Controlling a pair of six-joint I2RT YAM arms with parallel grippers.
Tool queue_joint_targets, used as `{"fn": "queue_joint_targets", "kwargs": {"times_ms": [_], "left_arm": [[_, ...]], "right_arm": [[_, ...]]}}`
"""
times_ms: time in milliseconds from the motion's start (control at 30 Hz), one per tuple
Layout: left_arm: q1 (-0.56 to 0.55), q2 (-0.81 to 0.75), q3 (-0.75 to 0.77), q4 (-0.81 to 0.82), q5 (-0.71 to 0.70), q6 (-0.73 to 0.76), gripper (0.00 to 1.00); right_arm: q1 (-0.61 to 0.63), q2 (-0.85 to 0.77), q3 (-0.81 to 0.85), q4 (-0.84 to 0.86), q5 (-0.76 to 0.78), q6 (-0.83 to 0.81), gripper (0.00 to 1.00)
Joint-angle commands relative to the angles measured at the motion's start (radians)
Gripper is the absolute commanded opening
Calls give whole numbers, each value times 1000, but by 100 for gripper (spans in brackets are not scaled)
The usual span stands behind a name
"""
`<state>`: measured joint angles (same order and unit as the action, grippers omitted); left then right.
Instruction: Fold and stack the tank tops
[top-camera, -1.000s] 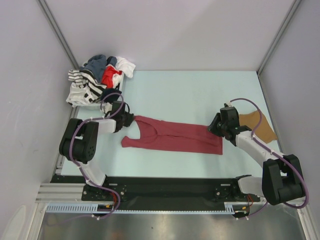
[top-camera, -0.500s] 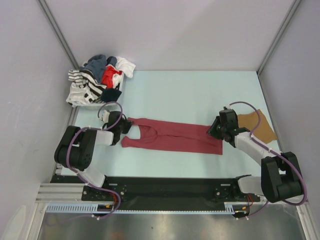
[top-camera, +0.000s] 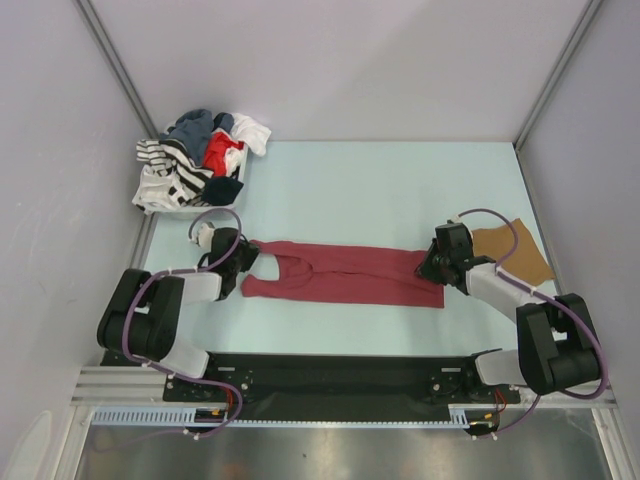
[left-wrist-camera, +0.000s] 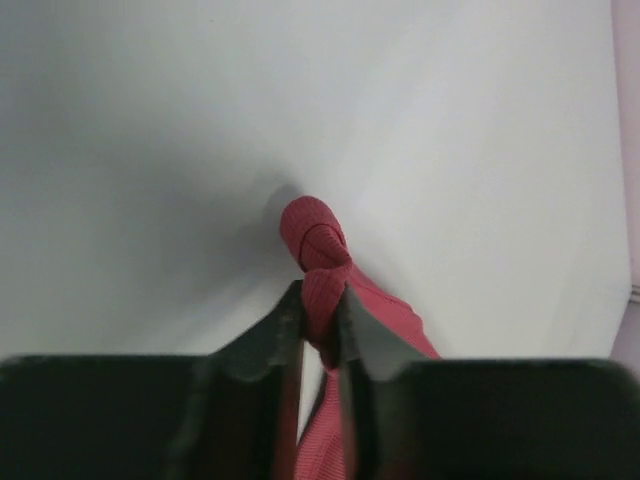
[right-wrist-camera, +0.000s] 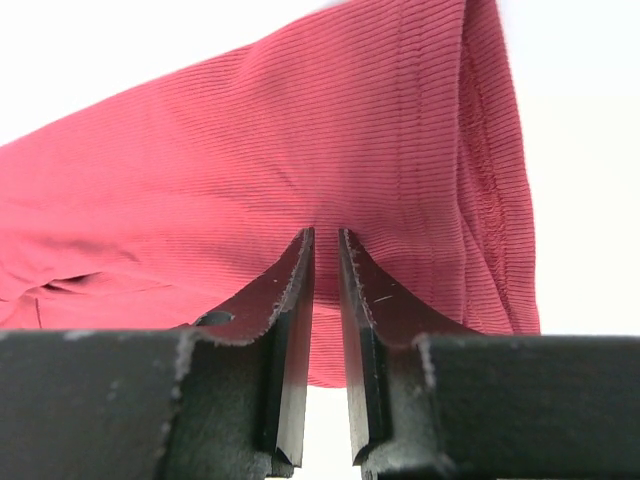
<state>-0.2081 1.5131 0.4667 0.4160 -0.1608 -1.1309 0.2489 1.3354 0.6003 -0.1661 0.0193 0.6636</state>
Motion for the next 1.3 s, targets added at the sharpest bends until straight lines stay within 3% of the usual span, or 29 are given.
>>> {"fn": "queue_joint_targets", "kwargs": {"times_ms": [0,33,100,133,333,500,667,767,900,1033,1267], "left_arm": [[6,-21,30,-65,-63,49,26],[4,-13,35,-97,-72,46,37],[4,5,52,-134,-82,30,40],[4,7,50,-144,-94,31,52],[4,-82,20,-186,-132,8,60],[4,-195,29,-265,-200,57,82],[4,-293,121,-525,-235,155,99],[4,-388,103,-620,-218,180,100],[3,-504,29,-658,-94,186,100],[1,-528,-65,-681,39,86,98],[-54,-566,-160,-655,18,-61,95]], "right_arm": [[-7,21,27,-10,41,16,21],[-8,34,32,-10,44,17,21],[-11,50,39,-21,45,21,20],[-11,60,44,-23,45,21,20],[-22,45,42,-39,51,19,20],[-20,-22,56,-73,71,-13,22],[-20,-64,93,-148,125,-53,26],[-28,-91,96,-156,140,-55,27],[-57,-73,116,-170,168,-30,25],[-71,-13,180,-187,189,-24,25],[-91,115,257,-188,214,-32,27]]}}
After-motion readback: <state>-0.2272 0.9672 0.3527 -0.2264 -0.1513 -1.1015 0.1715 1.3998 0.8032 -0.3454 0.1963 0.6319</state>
